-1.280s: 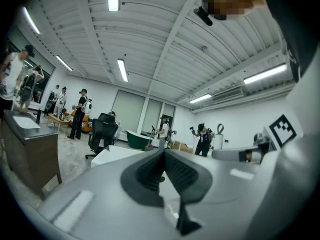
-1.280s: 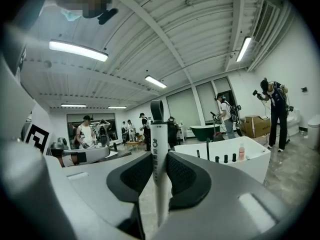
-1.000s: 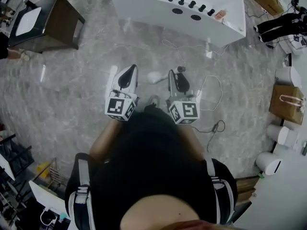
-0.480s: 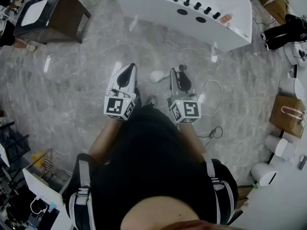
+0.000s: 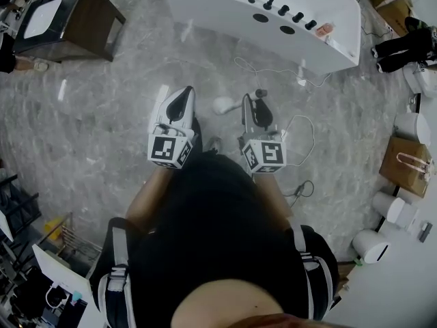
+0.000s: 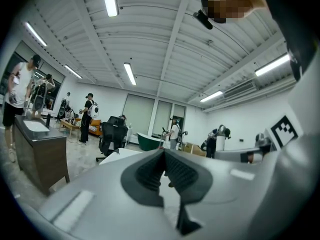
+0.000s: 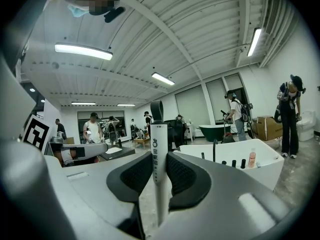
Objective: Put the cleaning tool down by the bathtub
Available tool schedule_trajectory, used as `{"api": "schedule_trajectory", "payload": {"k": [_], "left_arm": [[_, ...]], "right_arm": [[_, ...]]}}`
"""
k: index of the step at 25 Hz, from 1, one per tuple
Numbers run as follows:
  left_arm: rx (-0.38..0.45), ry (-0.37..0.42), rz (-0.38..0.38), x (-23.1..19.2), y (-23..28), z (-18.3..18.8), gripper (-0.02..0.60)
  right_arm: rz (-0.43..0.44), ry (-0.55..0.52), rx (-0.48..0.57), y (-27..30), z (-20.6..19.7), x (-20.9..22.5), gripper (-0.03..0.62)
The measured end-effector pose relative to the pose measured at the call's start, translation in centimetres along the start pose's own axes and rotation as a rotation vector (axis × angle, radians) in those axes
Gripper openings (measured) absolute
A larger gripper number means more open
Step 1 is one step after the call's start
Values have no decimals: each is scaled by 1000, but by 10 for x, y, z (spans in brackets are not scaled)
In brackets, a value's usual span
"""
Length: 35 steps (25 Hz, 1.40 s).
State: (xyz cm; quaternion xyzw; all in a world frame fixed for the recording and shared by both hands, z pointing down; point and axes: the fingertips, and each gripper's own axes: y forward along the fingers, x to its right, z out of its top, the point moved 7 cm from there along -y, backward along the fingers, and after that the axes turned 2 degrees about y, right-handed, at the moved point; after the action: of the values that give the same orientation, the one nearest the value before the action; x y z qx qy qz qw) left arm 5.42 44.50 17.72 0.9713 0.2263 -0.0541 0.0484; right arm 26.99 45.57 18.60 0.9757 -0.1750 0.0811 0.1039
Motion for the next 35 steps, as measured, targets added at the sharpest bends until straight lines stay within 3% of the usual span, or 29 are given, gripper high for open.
{"api": "schedule_trajectory", "payload": {"k": [28, 35], "left_arm": [[-8, -27, -62, -212, 156, 32, 8], [-8, -14, -49, -248, 183, 38, 8]], "right_arm": [[-67, -23, -39, 254, 21, -42, 91], [-61, -19, -29, 305, 27, -46, 91]]}}
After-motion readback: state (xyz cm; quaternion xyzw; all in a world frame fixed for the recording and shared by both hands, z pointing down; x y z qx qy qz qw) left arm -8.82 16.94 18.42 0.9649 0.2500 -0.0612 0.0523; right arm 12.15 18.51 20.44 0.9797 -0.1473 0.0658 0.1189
